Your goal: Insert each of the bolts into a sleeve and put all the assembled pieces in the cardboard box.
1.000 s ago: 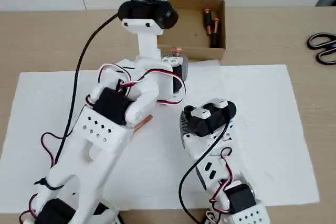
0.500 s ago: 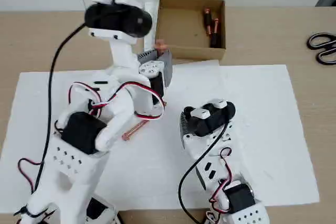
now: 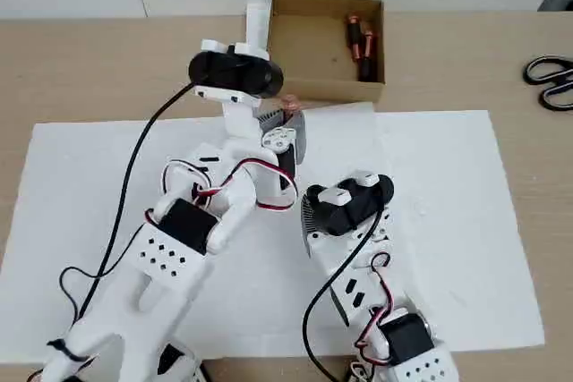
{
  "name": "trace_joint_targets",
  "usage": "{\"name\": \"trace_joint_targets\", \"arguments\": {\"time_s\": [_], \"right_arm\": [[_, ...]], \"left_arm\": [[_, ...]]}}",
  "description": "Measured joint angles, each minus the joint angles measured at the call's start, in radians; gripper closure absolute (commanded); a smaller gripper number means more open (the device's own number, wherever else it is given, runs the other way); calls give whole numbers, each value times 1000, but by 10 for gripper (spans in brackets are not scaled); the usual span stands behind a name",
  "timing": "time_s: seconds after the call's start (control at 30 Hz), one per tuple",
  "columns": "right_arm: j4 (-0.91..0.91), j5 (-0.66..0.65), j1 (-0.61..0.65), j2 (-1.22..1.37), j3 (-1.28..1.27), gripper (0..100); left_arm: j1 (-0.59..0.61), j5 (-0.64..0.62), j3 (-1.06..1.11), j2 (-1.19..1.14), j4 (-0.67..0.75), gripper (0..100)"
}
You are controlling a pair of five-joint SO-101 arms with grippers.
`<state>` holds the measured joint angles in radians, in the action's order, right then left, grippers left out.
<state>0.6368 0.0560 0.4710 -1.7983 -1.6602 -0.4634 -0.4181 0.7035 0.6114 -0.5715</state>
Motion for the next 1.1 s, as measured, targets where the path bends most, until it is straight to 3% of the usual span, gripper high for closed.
{"name": "trace_joint_targets", "arguments": {"time_s": [0.3, 1.1], "right_arm": [[0, 87, -3, 0, 0, 995], [0, 89, 69, 0, 0, 995]], "left_arm": [[-71, 0, 17, 0, 6, 994], [-71, -25, 103, 0, 77, 994]]}}
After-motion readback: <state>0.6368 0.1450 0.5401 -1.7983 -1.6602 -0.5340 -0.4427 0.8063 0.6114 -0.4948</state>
